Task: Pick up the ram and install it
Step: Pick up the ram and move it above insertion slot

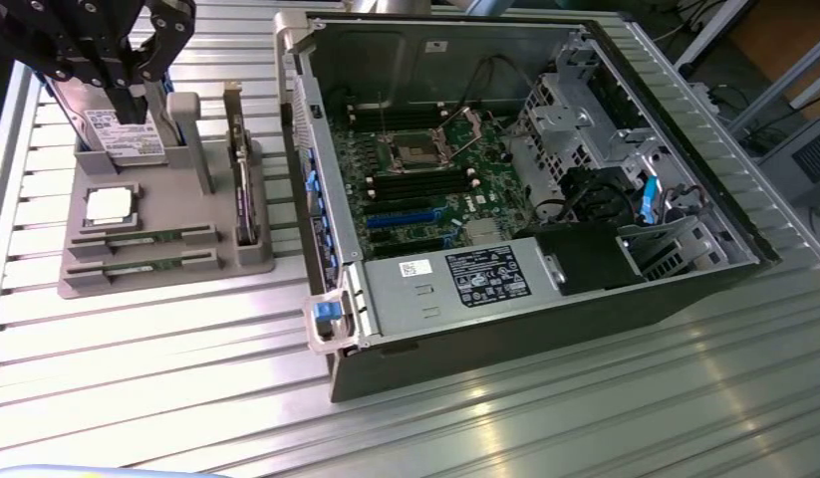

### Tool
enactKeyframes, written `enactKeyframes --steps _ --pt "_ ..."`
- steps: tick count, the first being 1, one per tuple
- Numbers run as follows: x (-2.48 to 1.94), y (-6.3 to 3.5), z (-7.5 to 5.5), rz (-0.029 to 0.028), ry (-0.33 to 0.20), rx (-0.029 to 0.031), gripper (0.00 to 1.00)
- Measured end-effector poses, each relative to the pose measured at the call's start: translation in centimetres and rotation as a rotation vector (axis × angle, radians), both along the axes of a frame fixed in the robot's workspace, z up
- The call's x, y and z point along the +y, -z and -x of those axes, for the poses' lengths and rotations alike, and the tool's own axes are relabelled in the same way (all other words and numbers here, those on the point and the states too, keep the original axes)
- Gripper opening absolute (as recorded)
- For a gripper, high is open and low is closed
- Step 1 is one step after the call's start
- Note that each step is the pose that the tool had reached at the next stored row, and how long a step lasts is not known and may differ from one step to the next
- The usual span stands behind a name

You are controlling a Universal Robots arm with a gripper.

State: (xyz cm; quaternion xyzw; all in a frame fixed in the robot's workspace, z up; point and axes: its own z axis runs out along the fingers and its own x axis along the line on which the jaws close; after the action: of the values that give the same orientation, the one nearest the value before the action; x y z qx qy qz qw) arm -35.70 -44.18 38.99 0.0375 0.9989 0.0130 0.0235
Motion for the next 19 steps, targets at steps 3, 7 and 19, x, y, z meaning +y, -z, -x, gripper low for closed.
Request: enactKeyframes --steps 3,7,19 --pt "0.0 0.0 0.0 0.0 -0.004 0.0 0.1" --pt "0.0 0.0 0.0 0.0 -0.035 0.0 0.1" --pt "-0.01 0.0 0.0 0.0045 -0.231 0.0003 0.1"
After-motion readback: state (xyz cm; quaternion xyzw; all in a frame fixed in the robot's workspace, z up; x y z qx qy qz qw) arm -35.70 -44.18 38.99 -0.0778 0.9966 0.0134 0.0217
